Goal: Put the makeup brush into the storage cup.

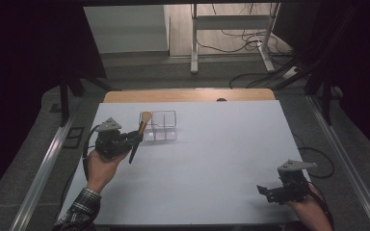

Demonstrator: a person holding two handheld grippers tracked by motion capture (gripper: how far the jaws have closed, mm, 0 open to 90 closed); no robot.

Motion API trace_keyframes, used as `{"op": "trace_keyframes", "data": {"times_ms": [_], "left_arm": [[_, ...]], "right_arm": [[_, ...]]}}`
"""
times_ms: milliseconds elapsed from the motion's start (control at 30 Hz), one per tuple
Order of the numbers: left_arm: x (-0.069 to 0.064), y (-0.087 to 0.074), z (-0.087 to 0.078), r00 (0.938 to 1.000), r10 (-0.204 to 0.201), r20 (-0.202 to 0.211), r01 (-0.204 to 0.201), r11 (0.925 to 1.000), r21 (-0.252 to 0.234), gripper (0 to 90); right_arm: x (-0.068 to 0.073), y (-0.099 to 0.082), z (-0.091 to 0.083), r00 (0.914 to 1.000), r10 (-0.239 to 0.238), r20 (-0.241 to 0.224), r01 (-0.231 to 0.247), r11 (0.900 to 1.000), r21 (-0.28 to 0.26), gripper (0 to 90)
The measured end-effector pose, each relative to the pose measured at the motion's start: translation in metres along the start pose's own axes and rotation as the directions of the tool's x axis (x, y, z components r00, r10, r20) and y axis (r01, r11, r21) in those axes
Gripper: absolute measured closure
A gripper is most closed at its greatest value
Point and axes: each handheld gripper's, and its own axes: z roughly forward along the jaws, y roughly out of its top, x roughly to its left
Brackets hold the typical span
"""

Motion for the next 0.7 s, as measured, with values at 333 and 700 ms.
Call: {"op": "trace_keyframes", "data": {"times_ms": [333, 700], "left_arm": [[0.000, 0.012, 0.010, 1.0000, -0.004, 0.002, 0.004, 0.9998, -0.020, 73.6], [0.001, 0.020, 0.015, 0.9998, -0.018, 0.004, 0.018, 0.9985, -0.052, 73.6]], "right_arm": [[0.000, 0.000, 0.001, 1.0000, -0.002, 0.000, 0.002, 1.0000, 0.006, 0.0], [0.000, 0.000, 0.001, 1.0000, -0.003, -0.002, 0.003, 0.9999, 0.013, 0.0]]}}
